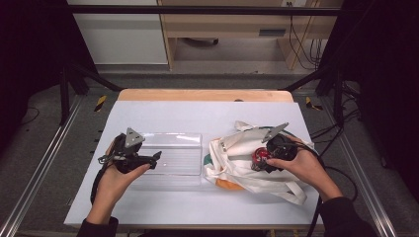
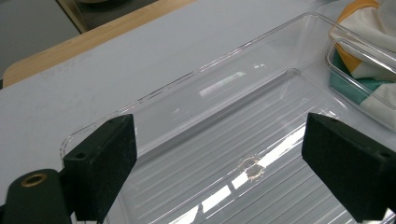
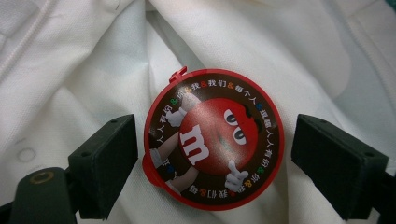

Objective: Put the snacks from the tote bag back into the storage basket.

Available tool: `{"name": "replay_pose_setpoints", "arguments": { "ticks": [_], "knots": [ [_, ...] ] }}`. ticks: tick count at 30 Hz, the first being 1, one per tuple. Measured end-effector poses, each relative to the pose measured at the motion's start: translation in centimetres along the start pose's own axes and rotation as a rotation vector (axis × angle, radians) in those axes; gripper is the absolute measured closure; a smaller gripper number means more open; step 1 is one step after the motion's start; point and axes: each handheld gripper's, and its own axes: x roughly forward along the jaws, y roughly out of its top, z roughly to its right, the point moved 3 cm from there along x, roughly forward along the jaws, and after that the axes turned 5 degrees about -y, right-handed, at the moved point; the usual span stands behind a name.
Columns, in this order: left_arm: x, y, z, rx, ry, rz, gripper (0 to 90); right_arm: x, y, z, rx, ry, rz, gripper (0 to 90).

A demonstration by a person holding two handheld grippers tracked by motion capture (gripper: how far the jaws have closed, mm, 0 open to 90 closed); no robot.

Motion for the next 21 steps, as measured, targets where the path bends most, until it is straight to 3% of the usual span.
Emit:
{"name": "replay_pose_setpoints", "arguments": {
  "ticks": [21],
  "knots": [
    [0.2,0.0,0.3,0.011,-0.004,-0.007,10.4,1.3,-0.1,-0.1,-0.003,0.013,-0.034,22.1]
  ]
}}
